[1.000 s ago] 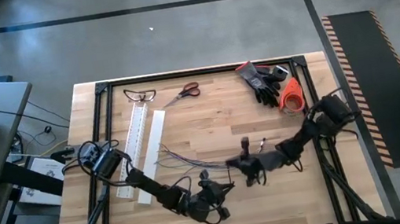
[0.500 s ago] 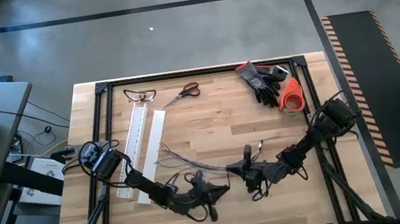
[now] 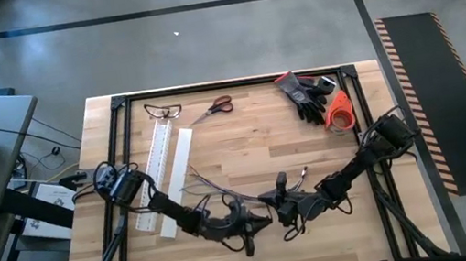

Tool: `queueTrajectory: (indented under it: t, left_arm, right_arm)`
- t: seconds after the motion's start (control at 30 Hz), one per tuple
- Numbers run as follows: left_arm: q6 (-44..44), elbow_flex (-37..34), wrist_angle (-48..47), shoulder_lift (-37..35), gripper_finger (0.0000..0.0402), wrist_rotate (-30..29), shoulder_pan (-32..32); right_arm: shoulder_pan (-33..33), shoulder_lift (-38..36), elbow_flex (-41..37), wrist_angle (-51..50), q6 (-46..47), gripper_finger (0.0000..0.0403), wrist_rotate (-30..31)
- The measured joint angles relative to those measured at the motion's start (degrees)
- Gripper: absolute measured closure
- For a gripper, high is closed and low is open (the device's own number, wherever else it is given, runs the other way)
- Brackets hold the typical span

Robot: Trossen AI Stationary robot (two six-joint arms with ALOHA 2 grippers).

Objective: Ziptie cables
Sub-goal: Wrap the black zip tie around the cable

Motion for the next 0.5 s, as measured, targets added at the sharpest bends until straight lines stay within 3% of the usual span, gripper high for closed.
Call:
queueTrajectory:
  t: [0.5]
  left_arm:
    - [-3.0, 0.0, -1.7, 0.0, 0.0402, 3.2, -0.1]
  right_arm:
    - [2.8, 0.0, 0.0, 0.7, -7.4, 0.0403, 1.1]
